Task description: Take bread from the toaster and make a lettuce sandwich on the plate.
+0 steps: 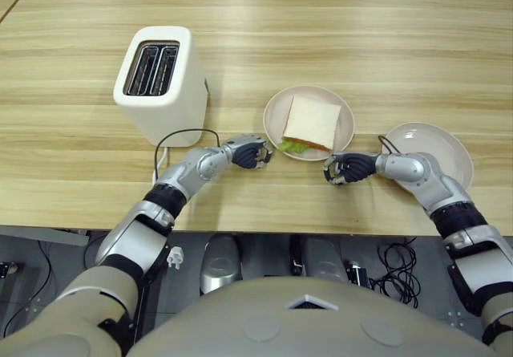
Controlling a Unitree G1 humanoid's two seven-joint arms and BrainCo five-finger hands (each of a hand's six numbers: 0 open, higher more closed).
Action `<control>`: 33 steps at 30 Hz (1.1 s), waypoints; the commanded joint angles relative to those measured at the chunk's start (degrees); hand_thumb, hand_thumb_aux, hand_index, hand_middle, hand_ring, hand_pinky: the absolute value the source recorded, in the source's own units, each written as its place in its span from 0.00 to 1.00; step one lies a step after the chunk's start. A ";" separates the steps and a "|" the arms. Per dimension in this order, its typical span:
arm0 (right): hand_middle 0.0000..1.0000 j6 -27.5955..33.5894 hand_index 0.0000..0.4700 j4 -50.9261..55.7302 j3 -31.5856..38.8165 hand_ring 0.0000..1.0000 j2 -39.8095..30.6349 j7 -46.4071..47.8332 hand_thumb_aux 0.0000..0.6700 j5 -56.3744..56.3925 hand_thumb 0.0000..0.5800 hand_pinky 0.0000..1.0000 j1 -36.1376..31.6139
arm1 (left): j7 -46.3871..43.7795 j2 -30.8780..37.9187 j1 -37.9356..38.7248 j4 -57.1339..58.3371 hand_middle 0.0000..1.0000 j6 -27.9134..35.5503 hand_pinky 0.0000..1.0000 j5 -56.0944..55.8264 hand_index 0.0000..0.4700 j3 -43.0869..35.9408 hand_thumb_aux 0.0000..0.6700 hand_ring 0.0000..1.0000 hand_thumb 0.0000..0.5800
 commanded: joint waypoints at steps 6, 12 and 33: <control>1.00 -1.49 0.98 26.27 3.69 1.00 7.00 -12.68 1.00 -7.69 1.00 1.00 -13.69 | 7.22 -6.69 -6.35 18.27 1.00 0.78 1.00 -1.15 0.98 1.26 1.00 1.00 1.00; 1.00 -9.76 0.98 27.74 0.88 1.00 9.45 -18.97 1.00 -5.28 1.00 1.00 -13.85 | 10.34 -5.81 -4.32 17.58 1.00 -3.99 1.00 -3.55 0.98 3.96 1.00 1.00 1.00; 0.00 -20.21 0.00 -13.07 -20.08 0.00 22.46 -22.91 0.00 32.72 0.00 0.00 6.79 | 2.28 -11.49 18.66 -34.45 0.00 -3.39 0.00 -35.53 0.00 20.97 0.00 0.00 0.00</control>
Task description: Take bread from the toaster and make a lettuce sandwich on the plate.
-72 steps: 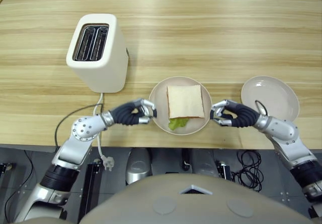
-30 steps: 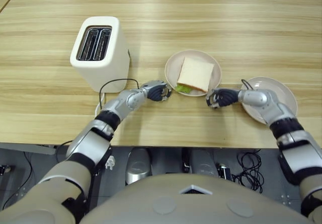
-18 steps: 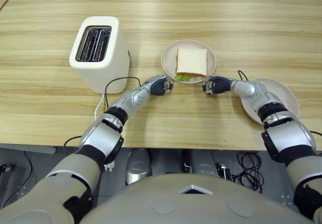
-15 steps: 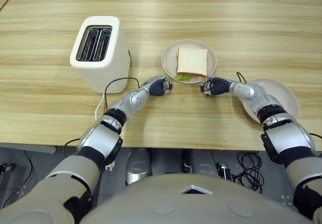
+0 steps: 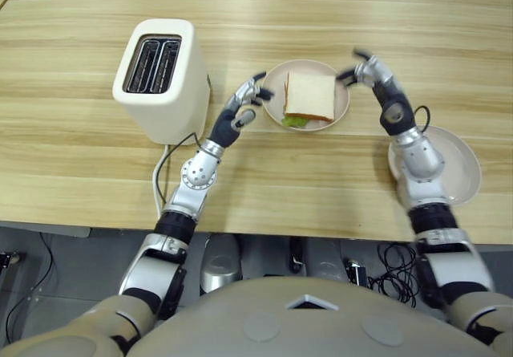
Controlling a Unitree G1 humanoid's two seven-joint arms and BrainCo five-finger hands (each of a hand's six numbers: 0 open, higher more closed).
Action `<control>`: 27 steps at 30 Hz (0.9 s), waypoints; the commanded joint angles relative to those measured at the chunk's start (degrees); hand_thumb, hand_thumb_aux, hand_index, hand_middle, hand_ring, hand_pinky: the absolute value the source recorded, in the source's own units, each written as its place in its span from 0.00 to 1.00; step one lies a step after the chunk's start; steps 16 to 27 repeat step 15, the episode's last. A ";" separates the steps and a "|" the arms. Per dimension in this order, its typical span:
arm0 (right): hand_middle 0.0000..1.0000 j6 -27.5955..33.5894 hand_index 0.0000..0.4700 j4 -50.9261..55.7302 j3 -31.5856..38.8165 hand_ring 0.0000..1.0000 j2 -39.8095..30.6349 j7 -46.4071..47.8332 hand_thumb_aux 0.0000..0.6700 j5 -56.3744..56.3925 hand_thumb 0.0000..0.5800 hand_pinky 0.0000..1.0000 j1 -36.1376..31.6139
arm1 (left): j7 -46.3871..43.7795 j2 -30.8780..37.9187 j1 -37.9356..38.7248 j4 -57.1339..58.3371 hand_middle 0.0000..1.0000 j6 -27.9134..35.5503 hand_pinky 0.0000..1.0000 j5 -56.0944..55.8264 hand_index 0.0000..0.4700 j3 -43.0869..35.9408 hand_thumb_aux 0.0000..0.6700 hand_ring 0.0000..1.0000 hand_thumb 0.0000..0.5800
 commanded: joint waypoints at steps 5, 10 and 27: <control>0.00 0.82 0.00 3.11 -3.83 0.00 7.35 -3.04 0.00 0.27 0.00 0.00 -2.26 | 0.18 -4.63 1.97 -5.25 0.00 4.88 0.00 -4.19 0.00 2.71 0.00 0.00 0.00; 0.00 0.07 0.00 5.23 -6.57 0.00 10.59 -4.29 0.00 1.73 0.00 0.00 -3.81 | -0.81 -6.03 4.54 -5.59 0.00 3.43 0.00 -5.44 0.00 3.92 0.00 0.00 0.00; 0.00 -0.65 0.00 7.74 -6.75 0.00 11.56 -3.38 0.00 -0.13 0.00 0.00 -2.77 | 0.88 -5.62 4.54 -4.28 0.00 1.83 0.00 -3.02 0.00 5.03 0.00 0.00 0.00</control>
